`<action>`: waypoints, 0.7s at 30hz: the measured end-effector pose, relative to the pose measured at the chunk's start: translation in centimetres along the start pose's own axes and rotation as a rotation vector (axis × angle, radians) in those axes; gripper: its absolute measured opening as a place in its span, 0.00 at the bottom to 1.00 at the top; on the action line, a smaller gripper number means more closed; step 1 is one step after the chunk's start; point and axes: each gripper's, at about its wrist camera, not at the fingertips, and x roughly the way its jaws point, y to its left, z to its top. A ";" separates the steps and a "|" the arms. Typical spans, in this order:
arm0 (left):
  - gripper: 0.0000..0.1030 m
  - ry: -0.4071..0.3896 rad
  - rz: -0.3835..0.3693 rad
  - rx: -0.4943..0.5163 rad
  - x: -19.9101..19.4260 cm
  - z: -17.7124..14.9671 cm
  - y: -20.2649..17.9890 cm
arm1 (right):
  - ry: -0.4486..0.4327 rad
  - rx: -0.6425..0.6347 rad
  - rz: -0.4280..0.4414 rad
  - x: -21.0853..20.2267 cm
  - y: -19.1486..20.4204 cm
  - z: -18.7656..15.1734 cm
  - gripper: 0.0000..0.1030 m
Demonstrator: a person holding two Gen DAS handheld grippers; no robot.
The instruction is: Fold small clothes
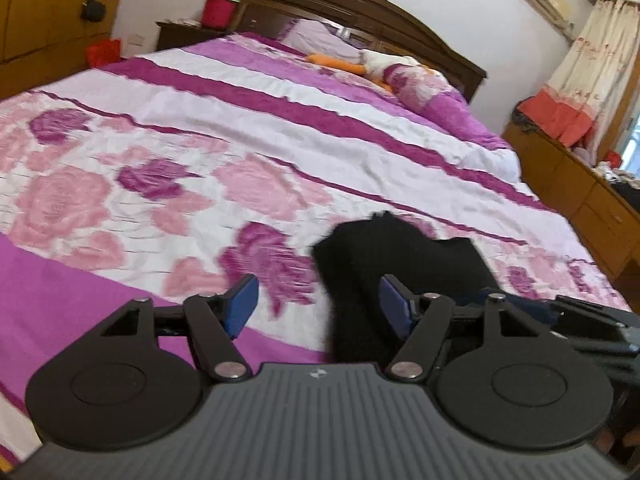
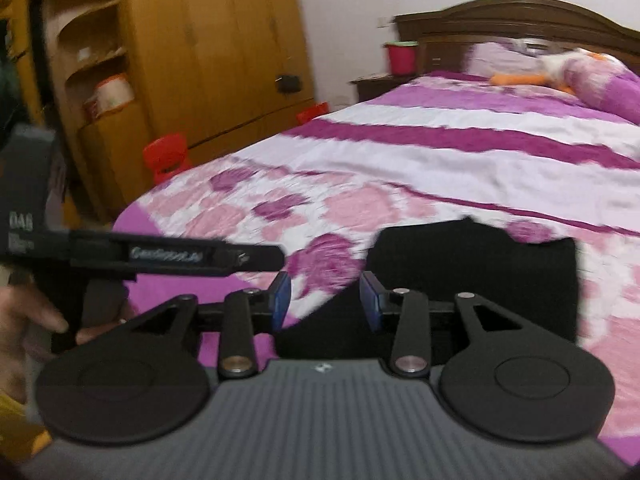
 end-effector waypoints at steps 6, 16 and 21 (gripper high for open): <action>0.76 0.070 -0.041 0.009 3.3 -0.9 -3.3 | -0.027 0.131 -0.187 -2.8 -6.2 -1.3 0.42; 0.80 0.190 -0.061 -0.097 8.9 -3.3 -2.1 | 0.049 0.443 -0.127 -0.1 -13.3 -5.7 0.62; 0.80 0.219 -0.159 -0.133 10.9 -3.2 -2.1 | 0.068 0.510 -0.026 2.4 -14.7 -6.3 0.72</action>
